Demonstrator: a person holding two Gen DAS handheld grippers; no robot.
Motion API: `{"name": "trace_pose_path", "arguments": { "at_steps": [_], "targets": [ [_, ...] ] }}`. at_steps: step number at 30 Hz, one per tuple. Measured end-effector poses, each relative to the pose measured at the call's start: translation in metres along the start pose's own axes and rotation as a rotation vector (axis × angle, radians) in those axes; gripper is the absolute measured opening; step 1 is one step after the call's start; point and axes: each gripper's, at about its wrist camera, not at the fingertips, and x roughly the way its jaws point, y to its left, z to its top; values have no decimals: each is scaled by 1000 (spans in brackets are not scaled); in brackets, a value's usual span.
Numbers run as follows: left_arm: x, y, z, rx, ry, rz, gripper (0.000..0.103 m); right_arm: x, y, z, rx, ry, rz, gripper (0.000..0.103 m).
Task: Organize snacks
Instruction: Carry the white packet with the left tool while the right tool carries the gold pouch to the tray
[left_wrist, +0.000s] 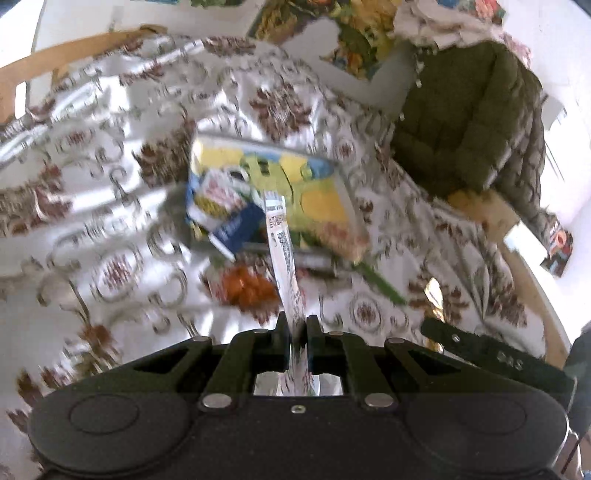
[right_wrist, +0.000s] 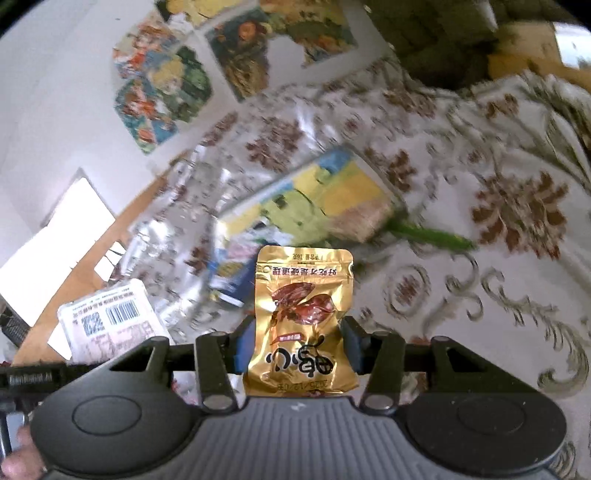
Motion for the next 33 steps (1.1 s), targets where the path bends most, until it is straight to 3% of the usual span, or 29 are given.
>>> {"name": "trace_pose_path", "arguments": {
  "at_steps": [4, 7, 14, 26, 33],
  "targets": [
    [-4, 7, 27, -29, -35, 12, 8, -2, 11, 26, 34, -27, 59, 53],
    [2, 10, 44, -30, -53, 17, 8, 4, 24, 46, -2, -49, 56, 53],
    [40, 19, 90, -33, -67, 29, 8, 58, 43, 82, 1, -83, 89, 53],
    [148, 50, 168, -29, -46, 51, 8, 194, 24, 115, 8, -70, 24, 53],
    [220, 57, 185, -38, 10, 50, 8, 250, 8, 113, -8, -42, -21, 54]
  ]
}}
